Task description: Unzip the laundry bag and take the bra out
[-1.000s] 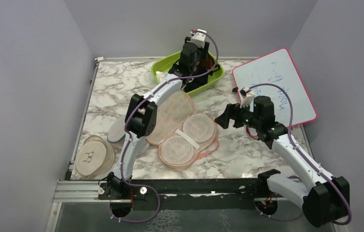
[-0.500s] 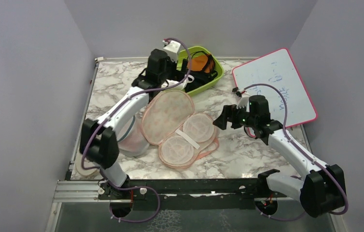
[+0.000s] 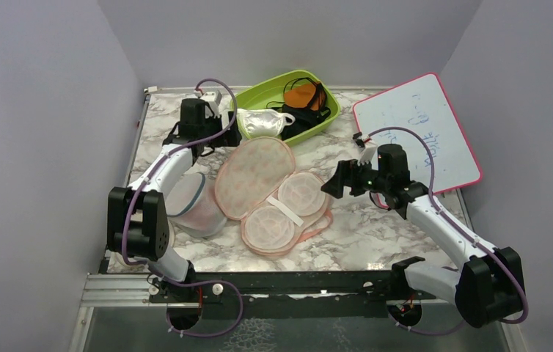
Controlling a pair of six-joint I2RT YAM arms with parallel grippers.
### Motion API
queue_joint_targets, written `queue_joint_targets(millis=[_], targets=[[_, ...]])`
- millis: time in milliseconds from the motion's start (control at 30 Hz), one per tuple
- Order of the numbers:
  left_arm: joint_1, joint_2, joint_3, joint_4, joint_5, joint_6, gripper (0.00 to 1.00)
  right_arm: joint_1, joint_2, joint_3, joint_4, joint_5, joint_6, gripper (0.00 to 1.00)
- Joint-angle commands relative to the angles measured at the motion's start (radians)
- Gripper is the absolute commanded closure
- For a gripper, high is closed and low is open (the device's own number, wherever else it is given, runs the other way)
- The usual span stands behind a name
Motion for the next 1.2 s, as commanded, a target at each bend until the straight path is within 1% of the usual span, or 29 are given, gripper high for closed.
queue_joint_targets(millis=[0, 100, 200, 233, 333, 533, 600, 633, 700, 767, 833, 1000, 1167], targets=[[-0.010, -0.025, -0.050, -0.020, 0.093, -0.065, 0.01, -0.003, -0.013, 0.031, -0.005, -0.030, -0.021, 0.00], [-0.010, -0.001, -0.063, -0.037, 0.129, -0.061, 0.02, -0.003, -0.016, 0.026, -0.002, -0.032, -0.022, 0.00], [-0.011, 0.012, -0.096, -0.033, 0.162, -0.075, 0.09, -0.003, -0.018, 0.024, -0.002, -0.031, -0.021, 0.00], [-0.011, 0.010, -0.112, -0.018, 0.170, -0.080, 0.14, -0.003, -0.020, 0.023, -0.003, -0.029, -0.020, 0.00], [-0.011, 0.002, -0.133, -0.003, 0.197, -0.084, 0.31, -0.003, -0.023, 0.018, 0.003, -0.028, -0.019, 0.00], [-0.018, -0.046, -0.193, 0.019, 0.248, -0.104, 0.78, -0.003, 0.004, 0.051, -0.015, -0.030, -0.026, 0.00], [-0.031, -0.089, -0.232, 0.027, 0.266, -0.119, 0.90, -0.003, 0.007, 0.061, -0.014, -0.030, -0.023, 0.00], [-0.043, -0.118, -0.251, 0.032, 0.265, -0.123, 0.94, -0.003, 0.009, 0.064, -0.009, -0.028, -0.022, 0.00], [-0.077, -0.185, -0.279, 0.033, 0.247, -0.109, 0.97, -0.003, 0.016, 0.072, -0.004, -0.029, -0.019, 0.00], [-0.114, -0.262, -0.300, 0.035, 0.225, -0.083, 0.98, -0.003, 0.027, 0.085, -0.010, -0.030, -0.023, 0.00], [-0.146, -0.306, -0.317, 0.038, 0.210, -0.065, 0.99, -0.003, 0.037, 0.100, -0.021, -0.030, -0.031, 0.00], [-0.222, -0.349, -0.339, 0.036, 0.246, -0.048, 1.00, -0.003, 0.014, 0.112, -0.037, -0.012, -0.038, 0.00], [-0.328, -0.427, -0.388, 0.063, 0.204, -0.016, 1.00, -0.003, -0.009, 0.084, 0.002, 0.036, -0.019, 0.00]])
